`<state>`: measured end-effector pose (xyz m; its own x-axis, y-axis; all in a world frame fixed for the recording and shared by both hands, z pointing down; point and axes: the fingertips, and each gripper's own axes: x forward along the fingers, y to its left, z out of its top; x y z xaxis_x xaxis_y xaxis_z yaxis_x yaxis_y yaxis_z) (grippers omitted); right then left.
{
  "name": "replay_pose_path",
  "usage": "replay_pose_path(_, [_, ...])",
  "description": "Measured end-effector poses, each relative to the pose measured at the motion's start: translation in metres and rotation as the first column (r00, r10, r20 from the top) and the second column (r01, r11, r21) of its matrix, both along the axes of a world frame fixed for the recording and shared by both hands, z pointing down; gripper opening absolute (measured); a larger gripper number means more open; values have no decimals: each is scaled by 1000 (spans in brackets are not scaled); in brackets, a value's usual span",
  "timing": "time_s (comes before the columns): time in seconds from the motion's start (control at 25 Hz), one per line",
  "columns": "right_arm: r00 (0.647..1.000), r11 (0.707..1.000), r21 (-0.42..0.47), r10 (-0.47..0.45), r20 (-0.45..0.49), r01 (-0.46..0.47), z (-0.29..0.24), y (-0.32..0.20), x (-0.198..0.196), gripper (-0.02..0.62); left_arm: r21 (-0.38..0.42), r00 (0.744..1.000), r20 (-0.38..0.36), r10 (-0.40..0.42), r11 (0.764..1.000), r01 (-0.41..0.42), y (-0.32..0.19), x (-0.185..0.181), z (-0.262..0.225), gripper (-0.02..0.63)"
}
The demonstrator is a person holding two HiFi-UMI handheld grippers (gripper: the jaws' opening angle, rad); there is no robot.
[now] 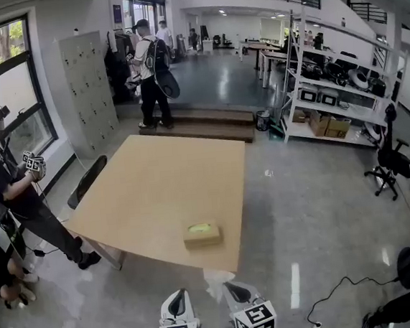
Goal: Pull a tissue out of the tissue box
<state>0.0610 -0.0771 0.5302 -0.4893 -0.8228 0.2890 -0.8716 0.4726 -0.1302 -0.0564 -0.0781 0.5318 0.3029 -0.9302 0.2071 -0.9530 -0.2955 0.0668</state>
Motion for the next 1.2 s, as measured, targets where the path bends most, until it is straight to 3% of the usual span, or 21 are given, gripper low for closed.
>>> replay_pose_path(0.44, [994,994,-28,102,-25,-103,17,47,-38,-3,-11,997,-26,72,997,-73,30,-44,14,18])
replay_pose_path(0.84, [984,986,-9,164,-68,-164,9,73,-32,-5,-18,987,-52,155,988,-156,47,-35,25,18])
replay_pose_path(1.2, [979,982,-6,189,-81,-191,2,76,-31,-5,-8,984,-64,167,986,-168,49,-43,22,18])
